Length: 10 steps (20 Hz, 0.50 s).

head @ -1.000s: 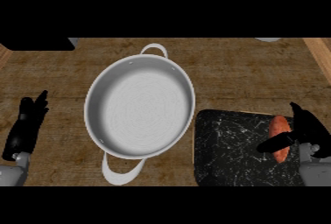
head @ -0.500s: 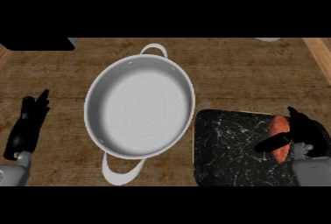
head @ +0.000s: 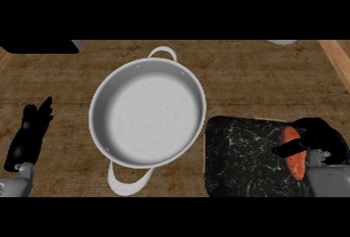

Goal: Pick the sweet potato from the tray and place it in the pot

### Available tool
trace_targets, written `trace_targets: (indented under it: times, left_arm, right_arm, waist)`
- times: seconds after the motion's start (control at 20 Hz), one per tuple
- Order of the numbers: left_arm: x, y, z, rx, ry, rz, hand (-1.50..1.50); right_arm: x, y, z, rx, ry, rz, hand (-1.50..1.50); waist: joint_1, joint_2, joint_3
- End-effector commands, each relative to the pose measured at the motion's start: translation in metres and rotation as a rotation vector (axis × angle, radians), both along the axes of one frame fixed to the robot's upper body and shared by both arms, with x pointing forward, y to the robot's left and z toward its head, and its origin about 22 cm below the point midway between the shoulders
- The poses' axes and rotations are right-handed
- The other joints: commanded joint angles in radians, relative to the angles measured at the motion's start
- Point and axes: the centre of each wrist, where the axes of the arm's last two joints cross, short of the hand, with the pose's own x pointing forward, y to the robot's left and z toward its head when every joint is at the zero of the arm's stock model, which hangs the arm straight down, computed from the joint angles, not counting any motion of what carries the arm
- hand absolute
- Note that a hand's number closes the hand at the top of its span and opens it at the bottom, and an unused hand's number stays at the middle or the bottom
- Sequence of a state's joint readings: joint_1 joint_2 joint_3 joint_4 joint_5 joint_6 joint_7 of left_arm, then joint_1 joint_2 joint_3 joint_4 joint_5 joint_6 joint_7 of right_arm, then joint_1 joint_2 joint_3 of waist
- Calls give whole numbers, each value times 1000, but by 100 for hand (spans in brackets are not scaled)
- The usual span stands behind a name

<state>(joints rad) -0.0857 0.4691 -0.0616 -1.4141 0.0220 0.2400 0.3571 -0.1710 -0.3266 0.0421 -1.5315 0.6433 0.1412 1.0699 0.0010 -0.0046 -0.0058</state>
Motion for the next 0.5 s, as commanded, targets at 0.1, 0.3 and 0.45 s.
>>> trace_targets:
  times: [0.1, 0.3, 0.45]
  left_arm:
    - [-13, -8, 1, 4, 7, 1, 0]
    - [-2, -8, -3, -6, 1, 14, 0]
    - [-6, -7, 13, -13, -9, 10, 0]
  right_arm:
    - [-12, 10, -10, -125, 36, 3, 150]
    - [-1, -5, -9, -210, 9, 29, 150]
    - [-3, -3, 7, -238, -25, 6, 150]
  waist:
    - [2, 3, 6]
    - [-1, 5, 6]
    - [0, 3, 6]
